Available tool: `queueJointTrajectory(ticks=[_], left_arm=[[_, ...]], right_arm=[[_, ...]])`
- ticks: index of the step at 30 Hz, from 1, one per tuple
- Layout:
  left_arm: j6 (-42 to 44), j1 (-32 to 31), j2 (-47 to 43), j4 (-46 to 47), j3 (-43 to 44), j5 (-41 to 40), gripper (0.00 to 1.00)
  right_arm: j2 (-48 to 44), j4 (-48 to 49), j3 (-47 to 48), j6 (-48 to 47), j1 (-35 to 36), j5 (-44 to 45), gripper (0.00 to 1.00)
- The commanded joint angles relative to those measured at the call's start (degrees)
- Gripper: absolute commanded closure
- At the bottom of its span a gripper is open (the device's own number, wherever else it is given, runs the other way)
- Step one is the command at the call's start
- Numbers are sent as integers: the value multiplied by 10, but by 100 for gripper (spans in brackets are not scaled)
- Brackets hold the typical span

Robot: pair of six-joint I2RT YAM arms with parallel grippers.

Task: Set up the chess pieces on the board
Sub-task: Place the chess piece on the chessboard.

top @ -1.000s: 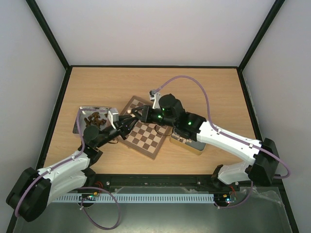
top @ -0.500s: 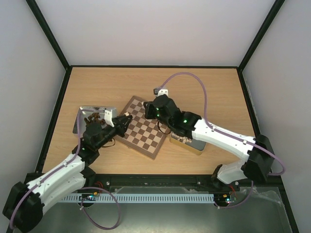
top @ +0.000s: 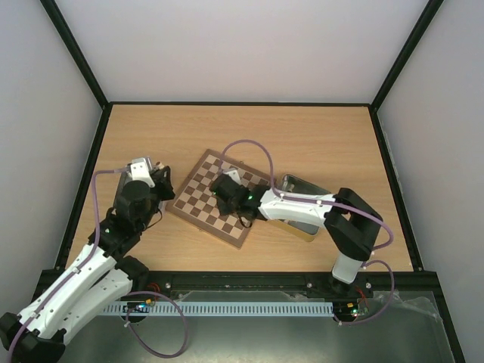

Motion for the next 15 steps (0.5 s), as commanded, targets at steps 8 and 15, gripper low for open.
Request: queueJointTrajectory(ticks=[8, 15], left_arm=[[27, 5, -11, -55, 39, -35, 97], [27, 6, -8, -52, 37, -29, 97]], right_arm=[[50, -86, 61, -5, 28, 25, 56], [54, -86, 69, 11, 28, 27, 58]])
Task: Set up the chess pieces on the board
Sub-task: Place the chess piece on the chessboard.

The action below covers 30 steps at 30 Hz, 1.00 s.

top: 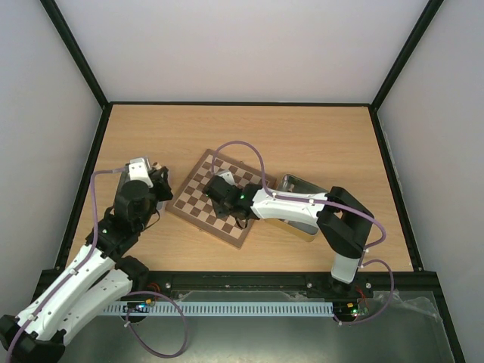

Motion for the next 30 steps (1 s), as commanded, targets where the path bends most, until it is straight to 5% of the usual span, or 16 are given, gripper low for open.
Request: queueJointTrajectory(ticks=[1, 8, 19, 30], left_arm=[[8, 4, -2, -4, 15, -4, 97], [8, 7, -2, 1, 11, 11, 96], [11, 16, 7, 8, 12, 31, 96], [3, 27, 8, 13, 10, 48, 96]], right_arm=[[8, -24, 16, 16, 1, 24, 58], [39, -17, 16, 15, 0, 21, 64], [53, -5, 28, 4, 1, 13, 88], [-6, -16, -19, 3, 19, -45, 89]])
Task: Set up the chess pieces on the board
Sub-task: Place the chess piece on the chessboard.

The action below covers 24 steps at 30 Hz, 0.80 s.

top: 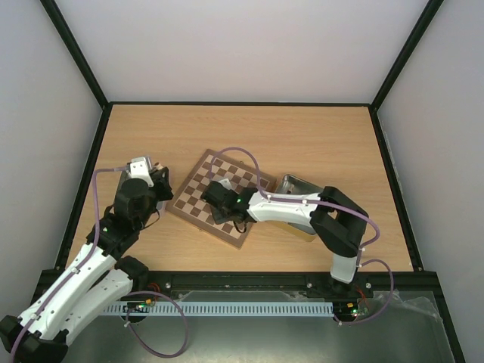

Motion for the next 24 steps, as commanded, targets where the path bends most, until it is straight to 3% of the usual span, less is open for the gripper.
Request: queueJointTrajectory(ticks=[1, 24], left_arm=[[-5, 7, 0, 15, 8, 16, 96], [-13, 26, 11, 27, -3, 53, 96]], right_arm=[[-39, -11, -21, 0, 13, -23, 89], [-26, -20, -32, -18, 38, -58, 89]])
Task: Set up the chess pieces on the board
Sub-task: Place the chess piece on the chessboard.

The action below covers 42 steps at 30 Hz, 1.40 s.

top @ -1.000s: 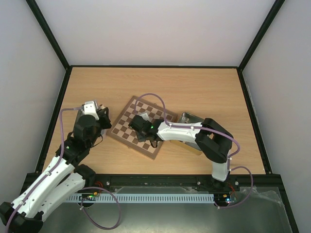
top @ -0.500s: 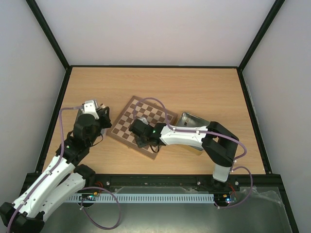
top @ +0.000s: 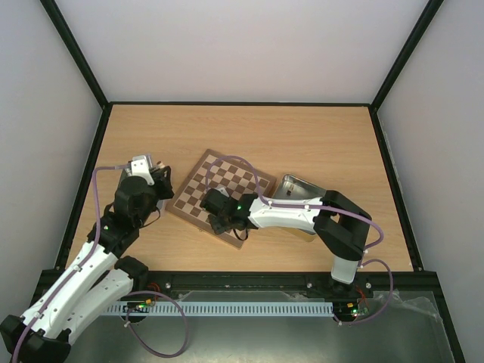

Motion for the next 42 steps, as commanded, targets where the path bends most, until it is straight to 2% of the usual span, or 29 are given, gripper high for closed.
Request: queueJointTrajectory(ticks=[1, 7, 13, 20, 26, 30, 32, 36, 42], left_arm=[[-2, 5, 0, 12, -4, 11, 96], [-5, 8, 0, 12, -7, 17, 96], [-6, 11, -3, 8, -5, 27, 96], [-16, 13, 4, -10, 20, 74, 95], [-41, 14, 18, -2, 30, 223, 94], [-9, 13, 34, 25, 26, 392, 96], [19, 13, 35, 36, 18, 450, 97], [88, 12, 18, 43, 19, 502, 97], [176, 11, -14, 50, 5, 565, 97]], right_arm=[[0, -16, -4, -10, 7, 1, 89], [4, -3, -10, -11, 7, -4, 85], [-13, -5, -7, 7, 7, 18, 63], [-116, 34, -31, 58, 6, 76, 53], [-230, 167, -118, 102, -5, 98, 49], [-285, 243, -158, 126, -12, 33, 48], [-302, 255, -160, 134, -13, -5, 47], [-342, 278, -166, 155, -13, -58, 46], [-377, 287, -164, 170, -13, -70, 44]])
